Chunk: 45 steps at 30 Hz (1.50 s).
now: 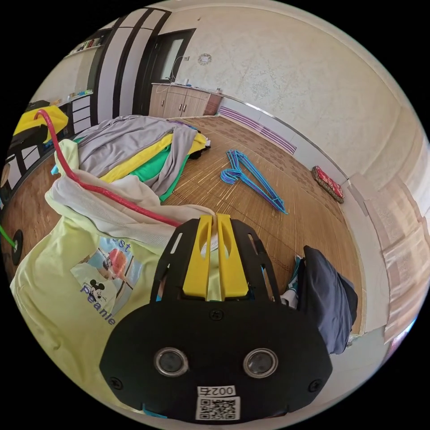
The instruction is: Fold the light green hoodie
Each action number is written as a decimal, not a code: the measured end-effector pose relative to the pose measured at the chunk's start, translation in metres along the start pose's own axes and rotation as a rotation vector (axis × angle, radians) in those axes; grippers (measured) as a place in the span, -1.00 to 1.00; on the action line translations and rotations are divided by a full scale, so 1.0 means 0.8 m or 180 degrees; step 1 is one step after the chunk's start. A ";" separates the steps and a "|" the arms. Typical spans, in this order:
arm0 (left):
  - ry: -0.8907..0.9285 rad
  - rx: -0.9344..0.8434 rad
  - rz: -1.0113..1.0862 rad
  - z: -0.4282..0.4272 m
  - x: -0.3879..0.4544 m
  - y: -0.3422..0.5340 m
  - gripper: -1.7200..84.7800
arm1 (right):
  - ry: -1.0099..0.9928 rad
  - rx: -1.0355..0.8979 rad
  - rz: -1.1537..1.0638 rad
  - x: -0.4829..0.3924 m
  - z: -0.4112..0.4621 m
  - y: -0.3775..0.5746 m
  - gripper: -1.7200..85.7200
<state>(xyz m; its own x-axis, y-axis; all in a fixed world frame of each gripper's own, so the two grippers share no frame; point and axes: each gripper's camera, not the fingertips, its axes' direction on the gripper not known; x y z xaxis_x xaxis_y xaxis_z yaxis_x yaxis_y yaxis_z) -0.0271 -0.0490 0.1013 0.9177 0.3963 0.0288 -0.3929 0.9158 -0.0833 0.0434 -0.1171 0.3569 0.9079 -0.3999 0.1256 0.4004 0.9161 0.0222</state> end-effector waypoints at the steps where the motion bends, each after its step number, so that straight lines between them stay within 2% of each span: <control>1: -0.0024 -0.0004 -0.0006 0.000 -0.001 0.001 -0.98 | -0.0003 0.0001 0.0019 0.002 0.000 0.001 -0.97; 6: -0.0186 -0.0030 -0.0120 0.003 -0.014 0.009 -0.98 | 0.0212 -0.0064 0.0124 0.011 0.007 0.015 -0.98; 27: -0.0090 -0.0045 -0.0552 0.024 -0.072 0.010 -0.98 | 0.0227 -0.0100 0.0611 0.053 0.022 0.057 -0.98; 45: 0.0059 0.0094 -0.0812 0.017 -0.106 0.016 -0.98 | -0.0186 -0.0115 0.0611 0.094 0.024 0.095 -0.98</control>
<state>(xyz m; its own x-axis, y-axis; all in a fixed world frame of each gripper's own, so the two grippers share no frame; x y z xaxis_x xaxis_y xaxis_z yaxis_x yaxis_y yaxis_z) -0.1110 -0.0698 0.1115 0.9882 0.1511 0.0270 -0.1497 0.9876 -0.0464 0.1401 -0.0768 0.3868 0.9597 -0.2148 0.1815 0.2260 0.9732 -0.0432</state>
